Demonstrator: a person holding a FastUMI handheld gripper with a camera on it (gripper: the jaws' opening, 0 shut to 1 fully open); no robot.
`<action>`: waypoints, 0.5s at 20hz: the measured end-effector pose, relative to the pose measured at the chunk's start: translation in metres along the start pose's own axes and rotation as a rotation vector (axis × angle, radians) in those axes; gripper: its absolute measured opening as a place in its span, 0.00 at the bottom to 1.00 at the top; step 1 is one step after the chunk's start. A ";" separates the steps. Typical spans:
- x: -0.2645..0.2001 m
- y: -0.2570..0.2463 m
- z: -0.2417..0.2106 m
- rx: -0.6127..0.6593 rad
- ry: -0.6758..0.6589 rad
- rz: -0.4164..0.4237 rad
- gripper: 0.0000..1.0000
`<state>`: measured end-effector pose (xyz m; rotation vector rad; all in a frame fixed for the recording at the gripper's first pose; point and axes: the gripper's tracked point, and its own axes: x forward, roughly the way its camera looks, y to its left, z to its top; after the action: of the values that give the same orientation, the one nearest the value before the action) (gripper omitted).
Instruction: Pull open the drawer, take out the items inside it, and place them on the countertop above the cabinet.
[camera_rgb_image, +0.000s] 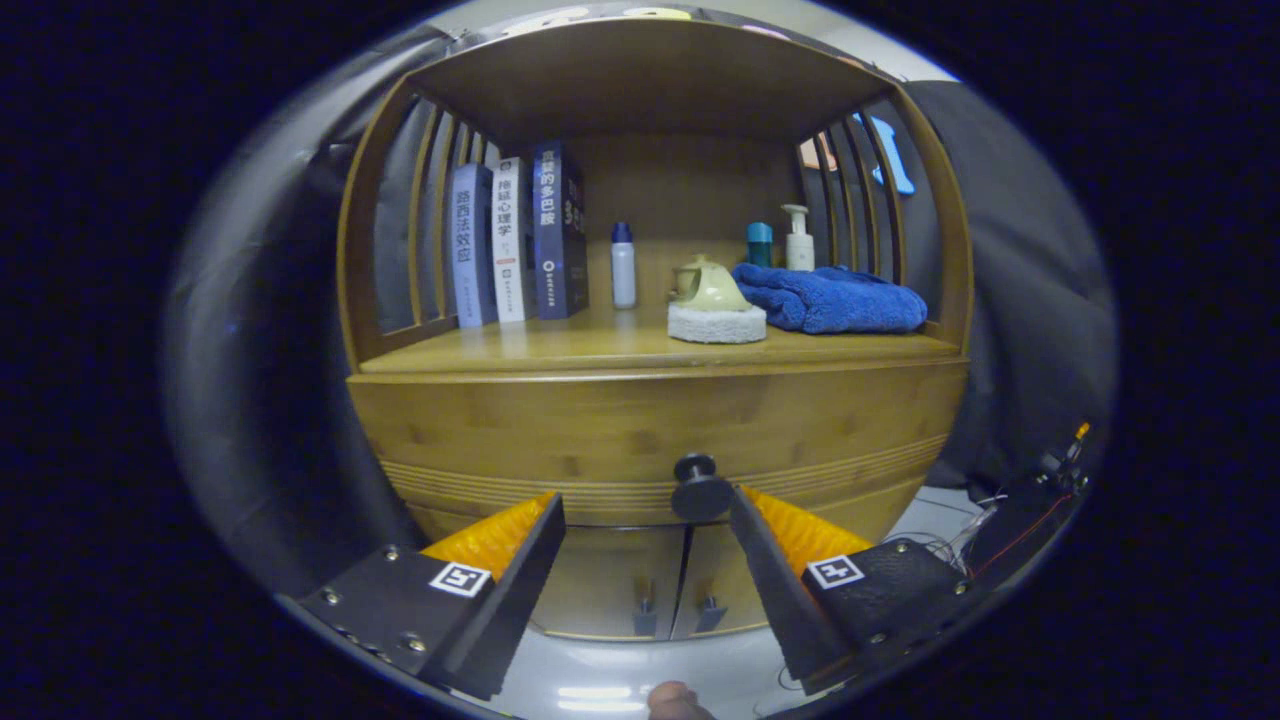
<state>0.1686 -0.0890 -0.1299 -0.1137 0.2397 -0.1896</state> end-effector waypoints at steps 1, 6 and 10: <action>-0.012 0.003 0.003 -0.009 -0.005 0.001 0.99; -0.071 0.016 0.033 -0.044 -0.046 0.033 0.99; -0.115 0.026 0.068 -0.024 -0.075 0.082 0.99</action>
<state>0.0801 -0.0346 -0.0417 -0.1347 0.1714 -0.1011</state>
